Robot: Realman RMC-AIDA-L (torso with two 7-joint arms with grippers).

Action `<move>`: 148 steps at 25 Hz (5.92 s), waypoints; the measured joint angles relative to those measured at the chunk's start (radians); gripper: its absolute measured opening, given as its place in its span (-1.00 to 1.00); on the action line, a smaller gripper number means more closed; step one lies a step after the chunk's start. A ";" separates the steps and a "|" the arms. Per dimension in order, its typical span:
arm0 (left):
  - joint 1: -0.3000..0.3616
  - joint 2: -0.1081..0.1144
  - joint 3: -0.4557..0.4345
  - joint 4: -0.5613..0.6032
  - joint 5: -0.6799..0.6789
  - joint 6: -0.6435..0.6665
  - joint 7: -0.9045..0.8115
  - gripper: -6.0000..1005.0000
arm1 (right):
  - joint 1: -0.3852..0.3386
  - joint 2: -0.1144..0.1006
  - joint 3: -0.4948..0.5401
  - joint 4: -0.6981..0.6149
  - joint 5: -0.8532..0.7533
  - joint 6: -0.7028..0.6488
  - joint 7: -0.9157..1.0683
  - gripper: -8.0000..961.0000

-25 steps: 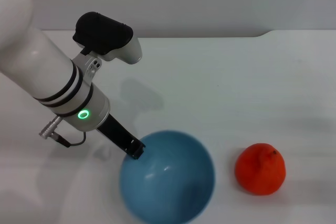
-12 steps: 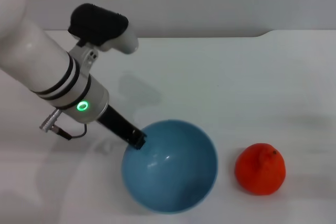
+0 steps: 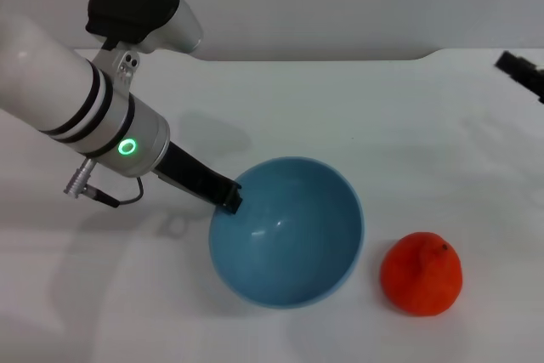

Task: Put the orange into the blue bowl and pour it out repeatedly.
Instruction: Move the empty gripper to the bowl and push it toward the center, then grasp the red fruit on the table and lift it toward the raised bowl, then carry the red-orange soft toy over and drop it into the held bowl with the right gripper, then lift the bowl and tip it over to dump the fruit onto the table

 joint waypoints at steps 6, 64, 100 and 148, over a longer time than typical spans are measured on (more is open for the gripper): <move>0.001 0.002 -0.045 -0.005 0.005 -0.008 -0.003 -0.99 | 0.036 -0.004 -0.009 -0.443 -0.478 -0.178 0.571 0.01; 0.002 0.000 -0.055 -0.021 0.042 -0.067 -0.031 -0.99 | 0.218 -0.001 -0.443 -0.492 -0.993 -0.346 0.941 -0.61; -0.151 -0.005 0.152 -0.086 0.048 -0.053 -0.036 -0.99 | 0.311 0.005 -0.604 -0.753 -0.680 -0.483 0.779 -0.59; 0.452 -0.013 0.988 -0.192 0.109 -2.477 1.162 -0.99 | 0.138 -0.005 -0.045 -0.699 -1.143 -0.616 0.827 0.03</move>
